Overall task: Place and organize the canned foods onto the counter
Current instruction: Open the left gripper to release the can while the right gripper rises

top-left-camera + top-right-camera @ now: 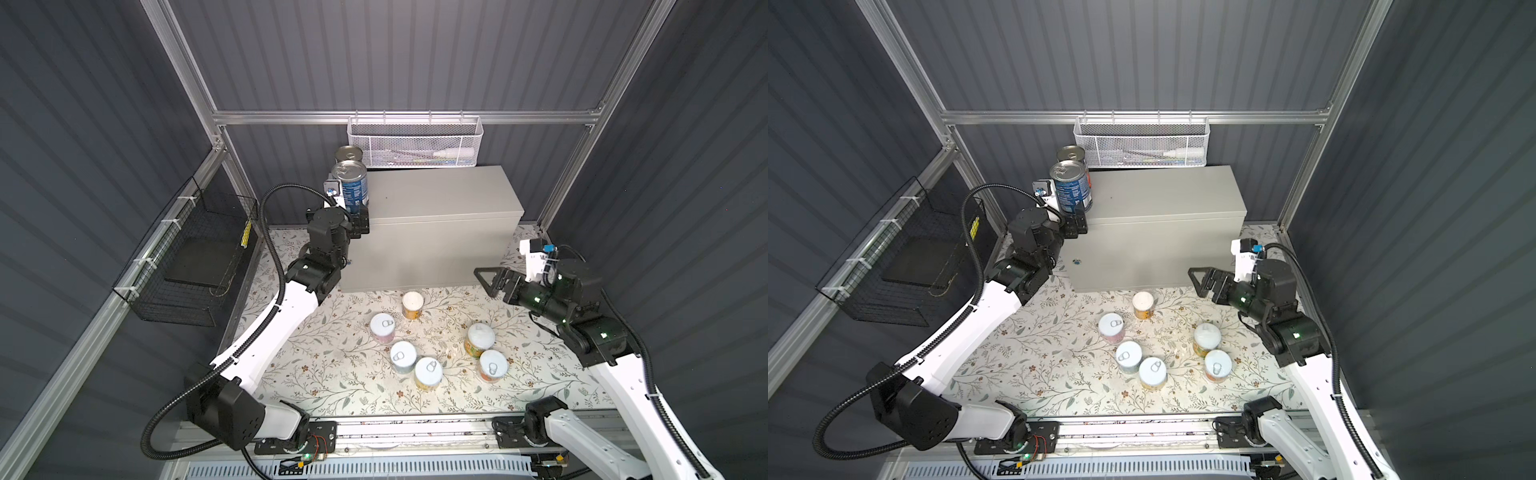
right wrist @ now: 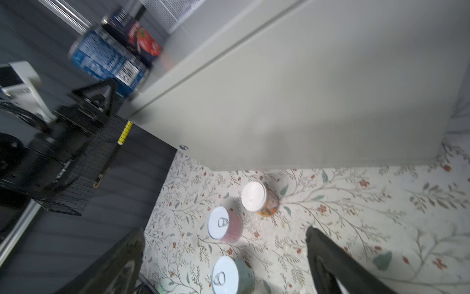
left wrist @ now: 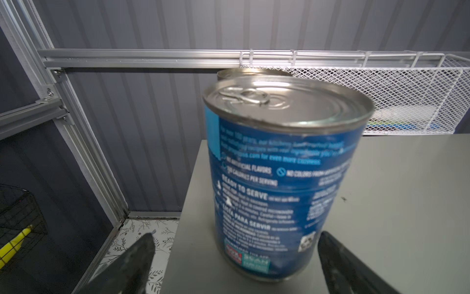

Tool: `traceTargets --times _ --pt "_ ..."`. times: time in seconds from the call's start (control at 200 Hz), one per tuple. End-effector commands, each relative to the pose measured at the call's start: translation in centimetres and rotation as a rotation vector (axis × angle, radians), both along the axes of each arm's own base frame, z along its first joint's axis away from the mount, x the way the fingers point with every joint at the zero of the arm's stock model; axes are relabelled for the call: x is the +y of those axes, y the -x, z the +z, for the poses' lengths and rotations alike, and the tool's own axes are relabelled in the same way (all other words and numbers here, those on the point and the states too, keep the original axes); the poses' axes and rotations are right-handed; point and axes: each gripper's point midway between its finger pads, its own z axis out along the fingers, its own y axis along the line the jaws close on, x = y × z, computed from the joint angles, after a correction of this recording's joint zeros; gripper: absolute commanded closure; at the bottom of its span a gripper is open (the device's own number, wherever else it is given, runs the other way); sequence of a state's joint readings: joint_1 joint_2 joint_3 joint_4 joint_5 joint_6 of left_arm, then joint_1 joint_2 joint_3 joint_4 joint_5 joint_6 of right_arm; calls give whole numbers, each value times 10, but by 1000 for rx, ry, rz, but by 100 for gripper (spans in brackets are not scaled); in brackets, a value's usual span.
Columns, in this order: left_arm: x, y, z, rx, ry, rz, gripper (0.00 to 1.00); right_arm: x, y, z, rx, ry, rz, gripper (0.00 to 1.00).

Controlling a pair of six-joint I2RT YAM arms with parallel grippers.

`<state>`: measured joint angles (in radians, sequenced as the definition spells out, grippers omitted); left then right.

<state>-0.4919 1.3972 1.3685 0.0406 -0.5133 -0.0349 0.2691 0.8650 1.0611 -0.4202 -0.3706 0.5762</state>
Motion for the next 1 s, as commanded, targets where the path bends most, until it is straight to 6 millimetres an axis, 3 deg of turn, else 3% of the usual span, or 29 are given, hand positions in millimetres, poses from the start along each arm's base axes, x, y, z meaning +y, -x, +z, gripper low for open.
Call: traceTargets --times 0.0,0.37,0.65,0.785,0.996 --pt "-4 -11 8 16 -42 11 0 8 -4 30 -66 -48 30 1" --pt "2 -18 7 36 -82 60 0 18 6 22 -60 -65 92 1" --pt "16 7 -1 65 -49 72 0 17 13 71 -106 -117 81 1" --pt "24 20 11 48 -34 78 0 18 15 86 -122 -143 87 1" --pt "26 26 -12 150 -70 71 0 23 16 103 -160 -181 115 1"
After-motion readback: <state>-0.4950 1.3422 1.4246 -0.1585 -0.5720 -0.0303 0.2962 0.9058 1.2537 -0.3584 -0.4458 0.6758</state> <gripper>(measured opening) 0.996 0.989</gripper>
